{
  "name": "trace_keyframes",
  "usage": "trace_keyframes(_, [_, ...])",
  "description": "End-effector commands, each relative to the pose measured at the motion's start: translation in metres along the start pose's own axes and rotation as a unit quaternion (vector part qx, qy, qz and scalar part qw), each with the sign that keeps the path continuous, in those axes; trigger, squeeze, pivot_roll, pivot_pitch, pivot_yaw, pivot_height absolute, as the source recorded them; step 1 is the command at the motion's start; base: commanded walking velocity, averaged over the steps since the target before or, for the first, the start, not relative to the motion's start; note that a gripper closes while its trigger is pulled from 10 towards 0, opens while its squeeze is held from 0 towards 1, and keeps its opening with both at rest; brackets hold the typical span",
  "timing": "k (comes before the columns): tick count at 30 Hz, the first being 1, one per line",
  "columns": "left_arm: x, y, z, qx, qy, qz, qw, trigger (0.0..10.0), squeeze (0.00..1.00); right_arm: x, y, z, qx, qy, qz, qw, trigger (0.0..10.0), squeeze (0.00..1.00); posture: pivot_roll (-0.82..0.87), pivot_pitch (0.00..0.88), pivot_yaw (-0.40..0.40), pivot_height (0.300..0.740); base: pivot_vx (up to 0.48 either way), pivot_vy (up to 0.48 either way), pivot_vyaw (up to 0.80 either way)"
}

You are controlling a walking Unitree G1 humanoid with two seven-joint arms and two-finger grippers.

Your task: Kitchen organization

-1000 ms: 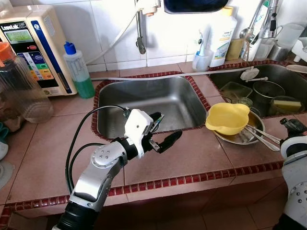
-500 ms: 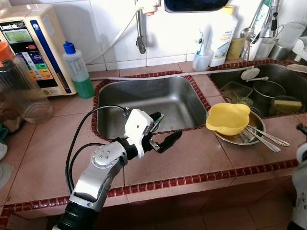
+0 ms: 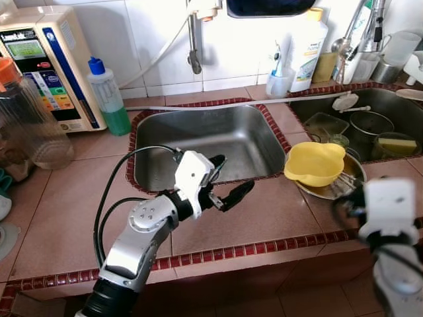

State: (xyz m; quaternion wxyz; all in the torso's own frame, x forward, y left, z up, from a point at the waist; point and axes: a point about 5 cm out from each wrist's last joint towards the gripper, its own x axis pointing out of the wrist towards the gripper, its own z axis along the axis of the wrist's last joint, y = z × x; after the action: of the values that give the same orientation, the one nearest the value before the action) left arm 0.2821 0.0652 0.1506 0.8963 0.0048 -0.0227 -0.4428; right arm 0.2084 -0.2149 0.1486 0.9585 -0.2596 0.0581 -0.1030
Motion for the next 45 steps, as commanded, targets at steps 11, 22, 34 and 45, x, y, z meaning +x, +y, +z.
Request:
trace_keyframes(11, [0.004, 0.000, 0.001, -0.002, -0.002, 0.001, 1.000, 10.0, 0.00, -0.002, 0.000, -0.020, -0.139, 0.016, 0.014, 0.990, 10.0, 1.00, 0.00, 0.000, 0.047, 0.740, 0.000, 0.000, 0.00])
trace_keyframes(22, [0.011, 0.000, -0.005, -0.044, 0.002, 0.008, 0.999, 10.0, 0.00, 0.006, -0.001, -0.033, -0.190, 0.038, 0.022, 0.981, 10.0, 1.00, 0.00, 0.000, 0.044, 0.740, 0.000, 0.000, 0.00])
trace_keyframes(34, [0.016, -0.012, 0.001, -0.123, 0.004, -0.048, 0.991, 10.0, 0.00, 0.015, -0.007, -0.040, -0.222, 0.050, 0.027, 0.973, 10.0, 0.59, 0.00, 0.000, 0.045, 0.740, 0.000, 0.000, 0.00])
trace_keyframes(45, [0.006, -0.012, -0.002, -0.104, 0.028, -0.059, 0.992, 10.0, 0.00, 0.028, -0.008, -0.043, -0.243, 0.041, 0.032, 0.969, 0.0, 0.00, 0.01, 0.000, 0.038, 0.740, 0.000, 0.000, 0.00])
